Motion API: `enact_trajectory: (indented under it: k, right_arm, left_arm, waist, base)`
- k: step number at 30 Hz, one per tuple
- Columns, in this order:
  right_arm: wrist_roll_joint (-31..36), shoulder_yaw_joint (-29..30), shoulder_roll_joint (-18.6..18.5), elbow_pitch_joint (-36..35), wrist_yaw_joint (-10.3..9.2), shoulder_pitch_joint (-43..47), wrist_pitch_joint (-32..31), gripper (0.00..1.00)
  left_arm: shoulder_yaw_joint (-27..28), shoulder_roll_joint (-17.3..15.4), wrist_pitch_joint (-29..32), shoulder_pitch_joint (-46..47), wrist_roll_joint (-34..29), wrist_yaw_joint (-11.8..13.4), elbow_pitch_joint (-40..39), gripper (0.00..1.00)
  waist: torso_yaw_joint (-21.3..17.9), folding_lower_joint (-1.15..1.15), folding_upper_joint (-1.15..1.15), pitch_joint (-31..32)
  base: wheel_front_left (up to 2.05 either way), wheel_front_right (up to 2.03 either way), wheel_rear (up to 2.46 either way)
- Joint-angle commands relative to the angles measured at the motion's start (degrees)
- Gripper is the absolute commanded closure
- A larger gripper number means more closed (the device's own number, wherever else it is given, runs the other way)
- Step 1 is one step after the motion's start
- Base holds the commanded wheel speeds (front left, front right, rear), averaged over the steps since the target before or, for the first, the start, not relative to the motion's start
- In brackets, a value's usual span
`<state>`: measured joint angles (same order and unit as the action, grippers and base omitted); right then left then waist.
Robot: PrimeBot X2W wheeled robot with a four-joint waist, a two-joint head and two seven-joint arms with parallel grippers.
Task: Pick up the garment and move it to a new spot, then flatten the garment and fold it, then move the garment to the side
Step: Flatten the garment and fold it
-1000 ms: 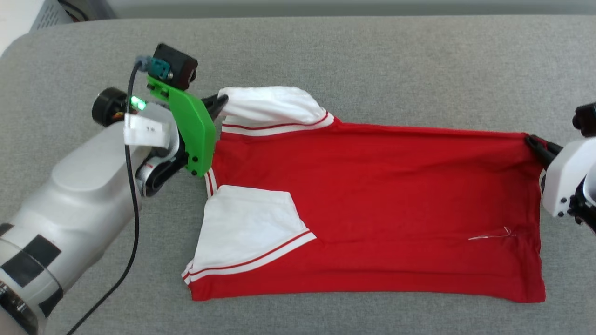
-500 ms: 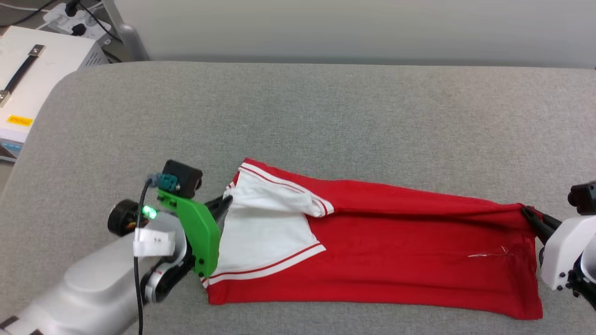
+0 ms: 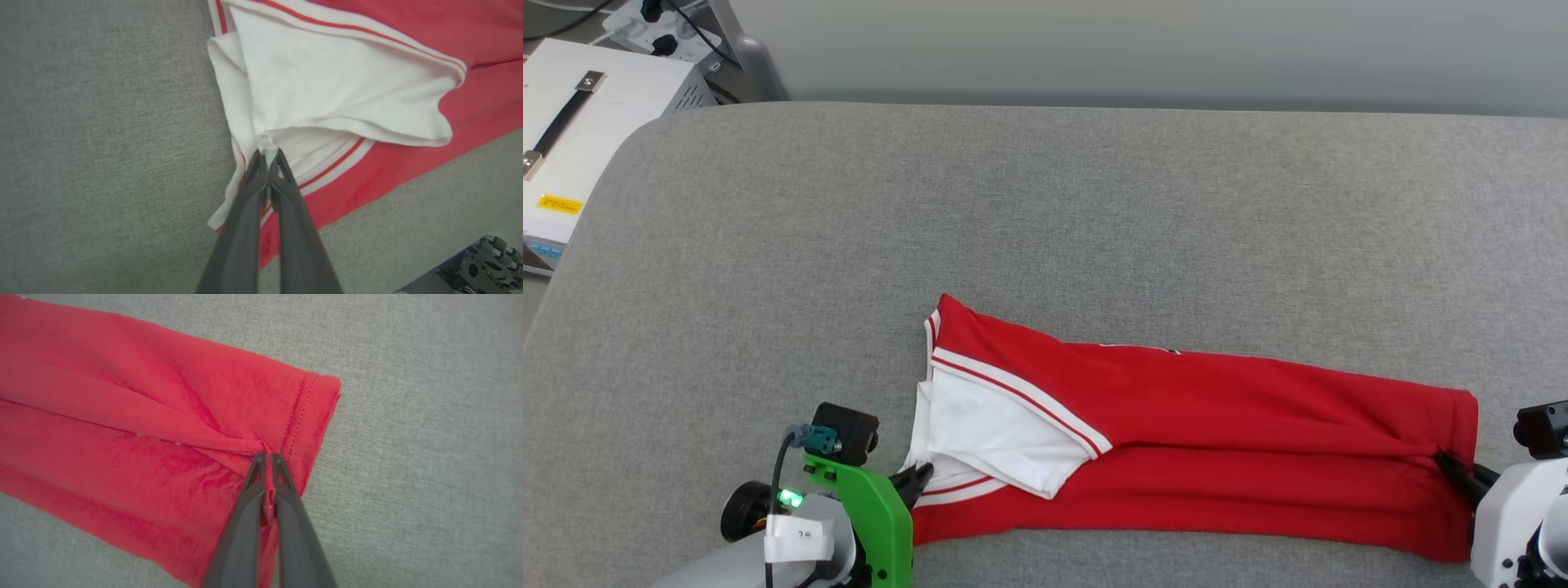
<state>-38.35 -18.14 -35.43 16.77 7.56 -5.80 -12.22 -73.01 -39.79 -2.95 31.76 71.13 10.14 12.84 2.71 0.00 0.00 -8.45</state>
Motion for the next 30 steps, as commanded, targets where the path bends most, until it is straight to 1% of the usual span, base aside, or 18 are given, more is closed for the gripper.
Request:
enact_trajectory:
  k: [1,2,3,4,5,7,11,15,16,19,22,24,26,30]
  right_arm:
    - [0.2,0.09,0.69,0.58,-0.08,0.79,-0.34,1.0]
    - [0.28,0.07,0.97,0.82,-0.08,0.78,-0.31,1.0]
    - [0.38,0.0,1.26,1.06,-0.08,0.76,-0.27,0.86]
    - [0.16,-0.09,1.57,1.07,-0.08,0.77,-0.31,0.65]
    - [-0.22,0.09,1.88,0.9,-0.08,0.74,-0.04,0.0]
    - [-0.79,0.82,1.91,-0.01,-0.08,0.93,0.72,0.0]
    - [-2.34,2.12,1.38,-3.39,-0.08,1.75,0.63,0.0]
    - [-3.39,5.08,0.05,-7.31,-0.08,2.52,-0.87,0.0]
    - [-3.53,5.97,-0.46,-8.09,-0.08,2.65,-1.5,0.0]
    - [-4.2,8.28,-1.58,-9.59,-0.08,3.13,-4.05,0.0]
    - [-5.95,10.78,-2.58,-10.13,-0.08,3.97,-8.64,0.0]
    - [-7.59,12.1,-3.2,-10.02,-0.08,4.53,-12.56,0.0]
    - [-9.54,13.6,-3.5,-9.63,-0.08,4.87,-15.96,0.0]
    - [-12.83,16.23,-3.14,-7.44,-0.08,5.15,-21.24,0.0]
  left_arm:
    - [0.07,0.45,0.15,-1.03,0.42,0.01,1.08,1.0]
    - [0.06,0.77,0.17,-1.09,0.38,-0.07,1.65,1.0]
    - [0.05,1.13,0.13,-1.07,0.18,-0.05,2.37,1.0]
    - [0.06,1.41,-0.15,-1.01,-0.07,0.05,2.82,0.86]
    - [0.33,1.75,-0.99,-0.93,-0.28,0.18,3.13,0.0]
    - [1.33,1.95,-3.3,-1.26,-0.35,0.67,3.19,0.0]
    - [2.83,0.65,-7.16,-1.56,-1.69,3.45,2.12,0.0]
    - [6.09,-0.05,-10.49,-2.37,-2.37,7.25,-0.17,0.0]
    - [7.25,-0.23,-11.06,-2.71,-2.78,8.48,-0.7,0.0]
    - [10.1,-0.41,-11.82,-3.9,-4.74,11.03,-1.8,0.0]
    - [14.85,0.01,-12.0,-5.38,-9.12,13.97,-3.0,0.0]
    - [18.98,0.82,-12.02,-7.2,-12.91,15.76,-4.1,0.0]
    - [22.75,1.63,-12.03,-9.37,-16.87,17.11,-5.09,0.0]
    - [29.97,3.84,-12.03,-13.74,-24.6,18.4,-7.33,0.0]
  waist:
    - [-0.04,0.0,0.0,-0.44]
    - [-0.02,0.0,0.0,-0.51]
    - [0.04,0.0,0.0,-0.51]
    - [0.07,0.0,0.0,-0.42]
    - [0.14,0.0,0.0,-0.13]
    - [0.25,0.0,0.0,1.18]
    - [0.37,0.0,0.0,2.96]
    - [0.62,0.0,0.0,3.85]
    - [0.72,0.0,0.0,3.97]
    - [1.07,0.0,0.0,4.11]
    - [1.64,0.0,0.0,3.84]
    - [2.05,0.0,0.0,3.59]
    - [2.48,0.0,0.0,3.25]
    - [3.44,0.0,0.0,2.52]
  base:
    - [0.0,0.0,0.0]
    - [0.0,0.0,0.0]
    - [0.0,0.0,0.0]
    - [0.0,0.0,0.0]
    - [0.0,0.0,0.0]
    - [0.0,0.0,0.0]
    - [0.0,0.0,0.0]
    - [0.0,0.0,0.0]
    - [0.0,0.0,0.0]
    - [0.0,0.0,0.0]
    - [0.0,0.0,0.0]
    - [0.0,0.0,0.0]
    - [0.0,0.0,0.0]
    - [0.0,0.0,0.0]
